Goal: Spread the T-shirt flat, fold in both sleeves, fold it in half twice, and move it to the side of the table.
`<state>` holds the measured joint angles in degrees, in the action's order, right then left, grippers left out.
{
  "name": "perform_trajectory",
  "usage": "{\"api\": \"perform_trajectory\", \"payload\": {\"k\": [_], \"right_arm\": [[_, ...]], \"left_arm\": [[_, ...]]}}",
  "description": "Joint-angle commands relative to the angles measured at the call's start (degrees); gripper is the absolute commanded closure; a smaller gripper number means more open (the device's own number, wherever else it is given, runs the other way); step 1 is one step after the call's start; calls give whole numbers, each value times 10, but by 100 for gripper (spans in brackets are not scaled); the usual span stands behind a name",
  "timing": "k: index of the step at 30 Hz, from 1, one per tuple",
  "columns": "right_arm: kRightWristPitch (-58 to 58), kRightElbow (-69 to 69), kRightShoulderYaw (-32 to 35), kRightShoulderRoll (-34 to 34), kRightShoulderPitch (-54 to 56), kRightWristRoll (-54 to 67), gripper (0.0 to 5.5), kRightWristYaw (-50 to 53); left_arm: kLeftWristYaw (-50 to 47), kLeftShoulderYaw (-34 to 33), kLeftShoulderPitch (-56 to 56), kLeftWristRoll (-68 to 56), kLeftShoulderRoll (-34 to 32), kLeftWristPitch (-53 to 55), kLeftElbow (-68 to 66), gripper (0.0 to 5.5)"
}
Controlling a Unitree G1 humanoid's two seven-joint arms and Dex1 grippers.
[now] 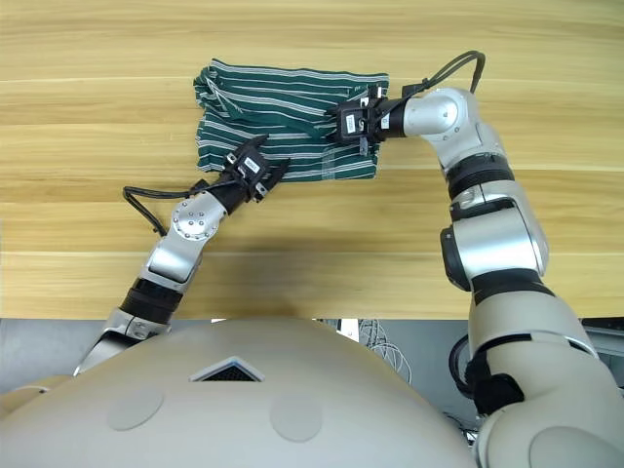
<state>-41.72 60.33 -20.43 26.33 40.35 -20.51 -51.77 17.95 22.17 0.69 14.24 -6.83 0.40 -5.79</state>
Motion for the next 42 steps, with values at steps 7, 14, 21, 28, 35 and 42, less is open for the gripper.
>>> {"api": "perform_trajectory", "payload": {"k": [7, 14, 21, 28, 35, 42], "right_arm": [[42, 12, 12, -13, 41, 7, 542, 45], [79, 71, 22, -25, 110, -4, 547, 126], [155, 149, 8, -44, 164, -45, 547, 224], [187, 162, 22, -44, 155, -45, 430, 231], [206, 159, 41, -28, 156, -33, 316, 244], [66, -16, 89, -17, 42, 64, 206, 167]], "left_arm": [[12, 19, 19, -7, 0, 9, -46, 281], [31, 17, 41, -32, -10, 25, -48, 281], [40, 30, 73, -41, -23, 36, -5, 281], [43, 41, 95, -54, -18, 52, 28, 281], [32, 35, 98, -66, -13, 59, 33, 281], [-29, -137, 75, -315, 133, -37, 170, 281]]}}
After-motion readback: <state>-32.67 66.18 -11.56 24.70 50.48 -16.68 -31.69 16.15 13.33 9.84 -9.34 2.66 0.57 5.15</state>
